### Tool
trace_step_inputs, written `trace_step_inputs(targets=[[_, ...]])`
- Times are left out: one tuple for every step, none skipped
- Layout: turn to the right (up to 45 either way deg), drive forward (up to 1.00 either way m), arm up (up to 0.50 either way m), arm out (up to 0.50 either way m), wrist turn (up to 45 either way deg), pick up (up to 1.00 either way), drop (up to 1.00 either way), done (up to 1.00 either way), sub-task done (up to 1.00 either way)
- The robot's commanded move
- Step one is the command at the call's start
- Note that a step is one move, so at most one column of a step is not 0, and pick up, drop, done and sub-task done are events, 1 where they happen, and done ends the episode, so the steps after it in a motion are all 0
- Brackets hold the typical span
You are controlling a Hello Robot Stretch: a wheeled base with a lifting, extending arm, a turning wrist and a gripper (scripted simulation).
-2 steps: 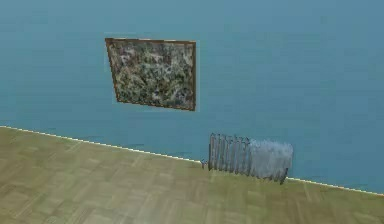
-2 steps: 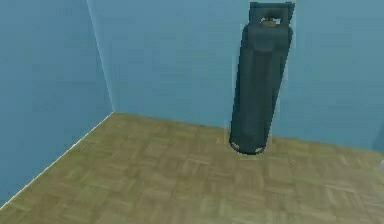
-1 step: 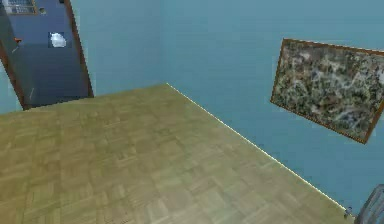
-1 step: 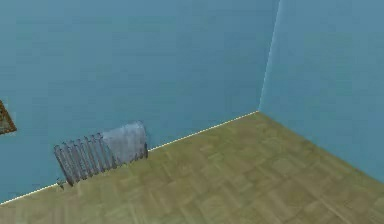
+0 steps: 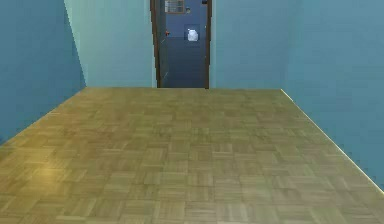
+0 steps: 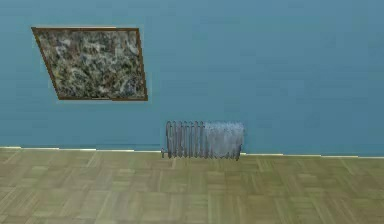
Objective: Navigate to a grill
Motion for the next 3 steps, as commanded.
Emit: trace_step_inputs(targets=[[0.0,1.0,0.0,0.0,0.0,0.0,0.0,0.0,0.0],[0.0,1.0,0.0,0.0,0.0,0.0,0.0,0.0,0.0],[-3.0,0.0,0.0,0.0,0.0,0.0,0.0,0.0,0.0]])
